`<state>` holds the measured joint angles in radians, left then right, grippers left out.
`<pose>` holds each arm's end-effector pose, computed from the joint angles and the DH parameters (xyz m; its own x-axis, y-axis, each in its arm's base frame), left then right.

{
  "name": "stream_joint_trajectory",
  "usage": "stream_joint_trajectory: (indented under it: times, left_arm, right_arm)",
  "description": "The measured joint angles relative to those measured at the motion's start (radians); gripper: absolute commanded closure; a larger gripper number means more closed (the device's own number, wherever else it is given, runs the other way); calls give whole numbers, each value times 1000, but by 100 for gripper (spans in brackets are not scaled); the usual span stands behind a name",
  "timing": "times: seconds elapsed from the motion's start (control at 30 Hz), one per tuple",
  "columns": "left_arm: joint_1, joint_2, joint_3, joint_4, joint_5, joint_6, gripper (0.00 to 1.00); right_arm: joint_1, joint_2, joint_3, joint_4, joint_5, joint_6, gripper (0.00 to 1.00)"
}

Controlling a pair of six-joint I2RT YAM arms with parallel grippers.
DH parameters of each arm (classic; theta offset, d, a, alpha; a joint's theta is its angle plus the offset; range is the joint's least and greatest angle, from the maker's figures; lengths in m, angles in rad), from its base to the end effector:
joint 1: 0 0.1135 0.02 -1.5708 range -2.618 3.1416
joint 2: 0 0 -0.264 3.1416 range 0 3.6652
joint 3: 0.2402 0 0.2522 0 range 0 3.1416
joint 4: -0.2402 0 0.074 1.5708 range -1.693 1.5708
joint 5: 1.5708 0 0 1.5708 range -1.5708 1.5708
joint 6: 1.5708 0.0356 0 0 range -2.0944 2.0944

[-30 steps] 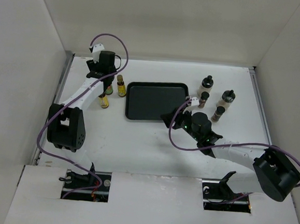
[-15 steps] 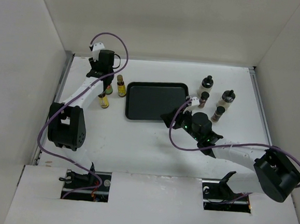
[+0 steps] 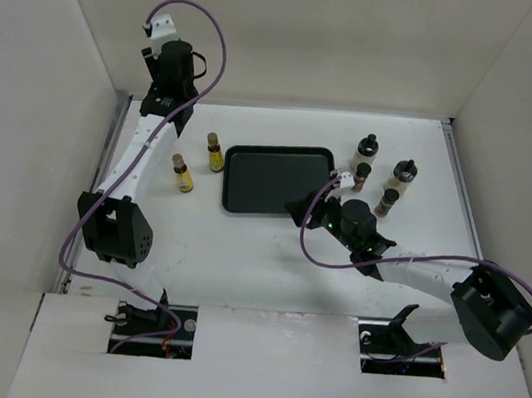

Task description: Organize the condiment bottles

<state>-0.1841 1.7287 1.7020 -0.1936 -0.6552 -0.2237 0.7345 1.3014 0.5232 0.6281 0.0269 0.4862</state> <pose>0.4048 -0.0533 0.4053 -0.1120 -0.1581 -0.9811 -0.4761 0.8751 -0.0866 0.2045 0.1834 0.2224 -0.4020 0.2664 -0.8761 -0.5230 0.7185 0.4585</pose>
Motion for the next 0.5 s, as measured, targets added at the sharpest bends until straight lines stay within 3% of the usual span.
stream_joint_trajectory:
  times: [0.13,0.5]
  left_arm:
    - [-40,0,72,48,-17,31,84]
    - [-283,96,71,56,47,36,84]
  right_arm:
    - [0,-3,0,0,0,0,41]
    - [0,-16,-1,1,26,0,41]
